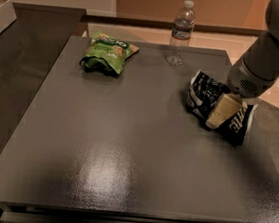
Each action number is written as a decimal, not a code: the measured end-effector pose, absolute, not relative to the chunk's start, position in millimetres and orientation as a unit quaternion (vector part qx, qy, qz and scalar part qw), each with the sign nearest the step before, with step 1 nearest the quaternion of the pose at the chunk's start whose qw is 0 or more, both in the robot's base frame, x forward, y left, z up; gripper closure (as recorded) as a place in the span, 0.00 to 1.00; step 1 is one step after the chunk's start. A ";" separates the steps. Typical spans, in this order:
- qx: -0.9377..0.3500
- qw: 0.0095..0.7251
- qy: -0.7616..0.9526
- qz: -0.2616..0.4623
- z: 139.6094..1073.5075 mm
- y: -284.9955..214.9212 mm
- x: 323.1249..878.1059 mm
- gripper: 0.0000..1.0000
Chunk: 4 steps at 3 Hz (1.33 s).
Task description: Pick blue chip bag
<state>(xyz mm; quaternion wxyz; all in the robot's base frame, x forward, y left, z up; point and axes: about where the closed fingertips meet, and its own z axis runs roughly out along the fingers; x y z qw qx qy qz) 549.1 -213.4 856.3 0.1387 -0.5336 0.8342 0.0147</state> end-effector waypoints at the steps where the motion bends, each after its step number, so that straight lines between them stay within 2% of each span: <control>1: -0.529 0.141 0.837 0.017 855.3 -214.4 549.0 0.47; 3: -0.520 0.160 0.838 0.038 881.0 -209.6 550.8 0.94; 4: -0.524 0.170 0.833 0.048 909.6 -203.7 549.3 1.00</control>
Offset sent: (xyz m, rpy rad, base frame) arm 0.0019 0.0014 0.0179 0.0666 -0.0216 -0.0231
